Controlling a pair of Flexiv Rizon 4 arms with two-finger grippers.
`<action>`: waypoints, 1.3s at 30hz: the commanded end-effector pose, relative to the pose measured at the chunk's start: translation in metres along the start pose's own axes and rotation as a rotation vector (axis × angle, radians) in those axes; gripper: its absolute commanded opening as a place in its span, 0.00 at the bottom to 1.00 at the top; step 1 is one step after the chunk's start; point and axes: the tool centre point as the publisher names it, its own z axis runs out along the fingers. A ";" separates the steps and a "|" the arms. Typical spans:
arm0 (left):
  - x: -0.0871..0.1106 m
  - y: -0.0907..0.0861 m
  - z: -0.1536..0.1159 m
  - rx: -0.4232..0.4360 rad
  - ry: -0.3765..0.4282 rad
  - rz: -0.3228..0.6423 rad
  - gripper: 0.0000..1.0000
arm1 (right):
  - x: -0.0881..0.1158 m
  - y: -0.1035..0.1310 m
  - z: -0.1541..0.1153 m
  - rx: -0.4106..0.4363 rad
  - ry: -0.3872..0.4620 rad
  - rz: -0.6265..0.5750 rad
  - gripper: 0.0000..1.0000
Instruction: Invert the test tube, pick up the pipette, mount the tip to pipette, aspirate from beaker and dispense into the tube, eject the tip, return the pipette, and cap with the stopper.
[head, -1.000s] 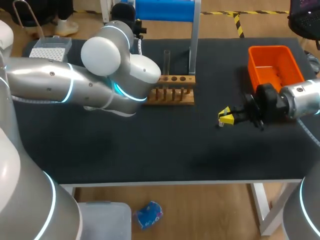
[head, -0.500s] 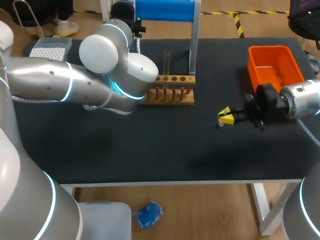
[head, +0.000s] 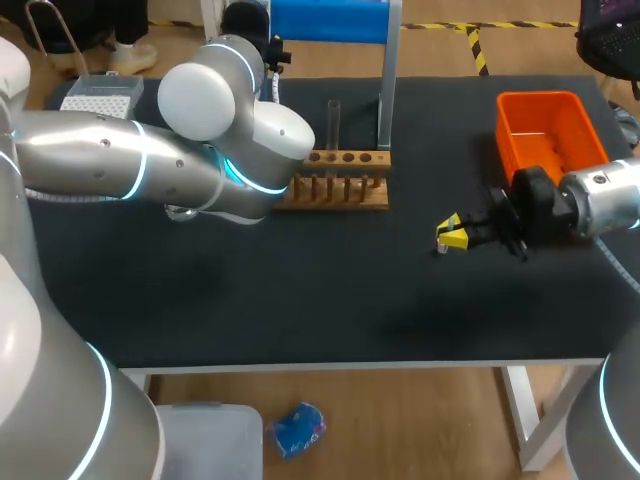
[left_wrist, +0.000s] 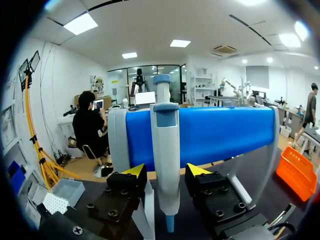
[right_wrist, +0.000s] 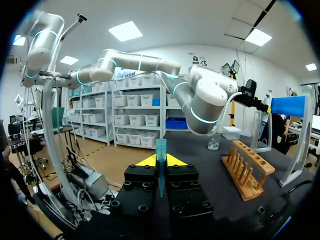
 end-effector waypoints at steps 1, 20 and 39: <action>0.000 -0.001 0.006 -0.002 -0.005 0.002 0.48 | 0.000 0.000 0.000 0.001 0.000 -0.001 0.00; 0.000 0.004 0.010 -0.004 -0.019 -0.007 0.43 | 0.000 0.000 0.000 0.001 0.000 -0.001 0.00; -0.001 -0.003 0.006 0.010 -0.026 0.004 0.15 | 0.000 0.000 0.000 0.001 0.000 -0.001 0.00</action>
